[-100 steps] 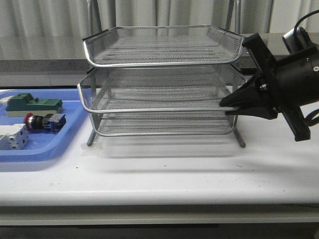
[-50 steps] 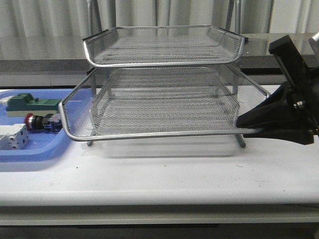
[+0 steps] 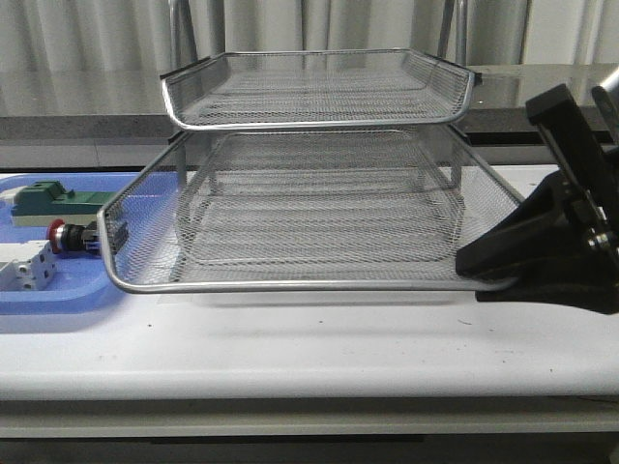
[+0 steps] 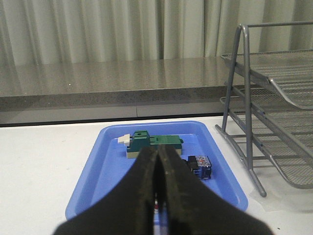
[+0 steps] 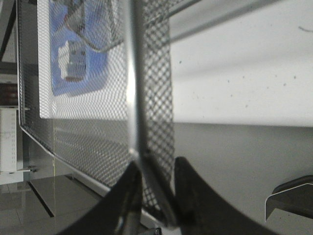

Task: Place button on rack with both arms
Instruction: 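Pull the middle wire tray toward the robot with the right gripper, then release, then move the left gripper above the blue tray toward the red button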

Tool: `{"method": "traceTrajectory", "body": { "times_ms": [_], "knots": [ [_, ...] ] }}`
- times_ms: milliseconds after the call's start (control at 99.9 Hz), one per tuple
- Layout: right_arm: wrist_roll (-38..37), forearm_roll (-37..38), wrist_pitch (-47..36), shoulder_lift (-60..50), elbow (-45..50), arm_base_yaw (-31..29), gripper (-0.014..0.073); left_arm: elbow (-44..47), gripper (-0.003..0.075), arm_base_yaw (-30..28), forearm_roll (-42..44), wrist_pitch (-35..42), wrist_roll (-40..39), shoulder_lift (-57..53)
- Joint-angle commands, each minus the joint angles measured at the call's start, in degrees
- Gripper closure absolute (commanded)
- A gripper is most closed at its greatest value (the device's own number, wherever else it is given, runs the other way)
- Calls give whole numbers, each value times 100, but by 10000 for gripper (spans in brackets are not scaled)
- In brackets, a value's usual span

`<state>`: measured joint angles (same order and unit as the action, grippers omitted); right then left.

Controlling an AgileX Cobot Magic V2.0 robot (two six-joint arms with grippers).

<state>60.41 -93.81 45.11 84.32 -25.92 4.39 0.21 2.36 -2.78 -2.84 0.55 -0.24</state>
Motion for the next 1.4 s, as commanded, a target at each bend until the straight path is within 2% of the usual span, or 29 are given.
{"method": "traceTrajectory", "body": {
  "times_ms": [0,100,210,330,631,871,1031,1191,1392],
  "knots": [
    [69,16,615,-156,-87,12,274,190,741,43,-1,406,1,-180],
    [69,248,833,-188,-87,12,207,190,741,43,-1,406,1,-180],
    [38,655,882,-394,-87,12,207,190,741,43,-1,406,1,-180],
    [-447,1443,777,-813,-93,12,210,190,741,43,-1,406,1,-180],
    [-2748,4191,225,-2569,-270,-7,212,190,741,43,-1,406,1,-180],
    [-4668,6807,327,-3861,-1132,-7,212,190,741,43,-1,406,1,-180],
    [-5564,8257,536,-4532,-1550,-7,212,190,741,43,-1,406,1,-180],
    [-6114,9138,630,-5067,-1570,-7,212,190,741,43,-1,406,1,-180],
    [-6236,9632,889,-5319,-1570,-7,212,190,741,43,-1,406,1,-180]
  ]
}}
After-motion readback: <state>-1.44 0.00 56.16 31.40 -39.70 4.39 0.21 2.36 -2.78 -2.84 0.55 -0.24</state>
